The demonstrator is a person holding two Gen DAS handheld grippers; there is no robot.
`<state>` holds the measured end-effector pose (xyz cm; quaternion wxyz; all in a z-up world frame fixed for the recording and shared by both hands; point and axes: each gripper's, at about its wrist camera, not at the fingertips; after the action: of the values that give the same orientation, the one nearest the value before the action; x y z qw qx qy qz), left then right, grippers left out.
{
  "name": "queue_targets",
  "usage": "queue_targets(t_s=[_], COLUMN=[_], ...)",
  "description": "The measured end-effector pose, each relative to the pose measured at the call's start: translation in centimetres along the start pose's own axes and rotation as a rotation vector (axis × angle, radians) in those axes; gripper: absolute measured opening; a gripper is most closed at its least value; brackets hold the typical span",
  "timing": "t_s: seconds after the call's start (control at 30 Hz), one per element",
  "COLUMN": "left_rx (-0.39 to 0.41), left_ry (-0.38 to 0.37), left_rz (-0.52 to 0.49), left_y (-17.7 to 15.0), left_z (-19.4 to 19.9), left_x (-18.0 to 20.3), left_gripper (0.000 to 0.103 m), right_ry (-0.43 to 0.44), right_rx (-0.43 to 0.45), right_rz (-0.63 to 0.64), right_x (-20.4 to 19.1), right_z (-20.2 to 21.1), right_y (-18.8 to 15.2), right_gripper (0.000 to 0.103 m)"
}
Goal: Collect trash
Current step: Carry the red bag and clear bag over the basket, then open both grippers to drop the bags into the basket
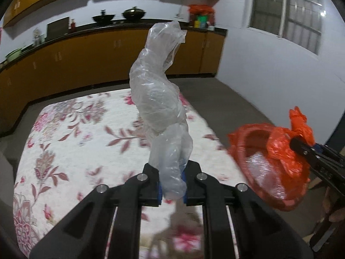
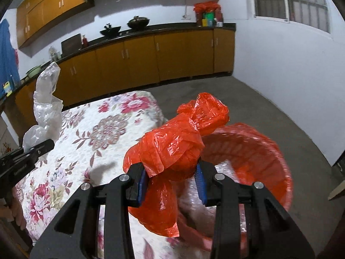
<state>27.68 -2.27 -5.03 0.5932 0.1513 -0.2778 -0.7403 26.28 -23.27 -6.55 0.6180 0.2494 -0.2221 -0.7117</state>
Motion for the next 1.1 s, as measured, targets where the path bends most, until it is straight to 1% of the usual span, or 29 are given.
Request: queue_targets(t_s=[0.23, 0.5, 0.8, 1.1], left_rx=[0.001, -0.019, -0.074, -0.134], left_ry=[-0.068, -0.140, -0.224, -0.273], left_rz=[-0.057, -0.119, -0.171, -0.197], left_y=[-0.4, -1.0, -1.2, -1.1], left_z=[0.8, 0.5, -1.4, -4.2], left_x=[4.2, 8.4, 12.6, 15.7], left_gripper=[0.014, 0.014, 0.014, 0.015], right_ry=[-0.041, -0.073, -0.091, -0.103], right_rx=[0.021, 0.017, 0.007, 0.014], right_rz=[-0.032, -0.080, -0.119, -0.156], right_x=[2.6, 5.1, 7.8, 10.4], right_z=[1.9, 2.2, 2.1, 1.9], right_y=[-0.8, -1.5, -1.9, -0.9], right_gripper=[0.038, 0.038, 0.038, 0.038])
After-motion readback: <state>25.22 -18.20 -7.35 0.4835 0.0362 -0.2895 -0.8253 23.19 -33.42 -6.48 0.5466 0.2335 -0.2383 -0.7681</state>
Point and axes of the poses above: each gripper's, at about its wrist camera, not at the fingertips, and z roughly against the way its jaws point, x to its right, y to its top, and after that the axes turned 14 degrees about -x, right-handed
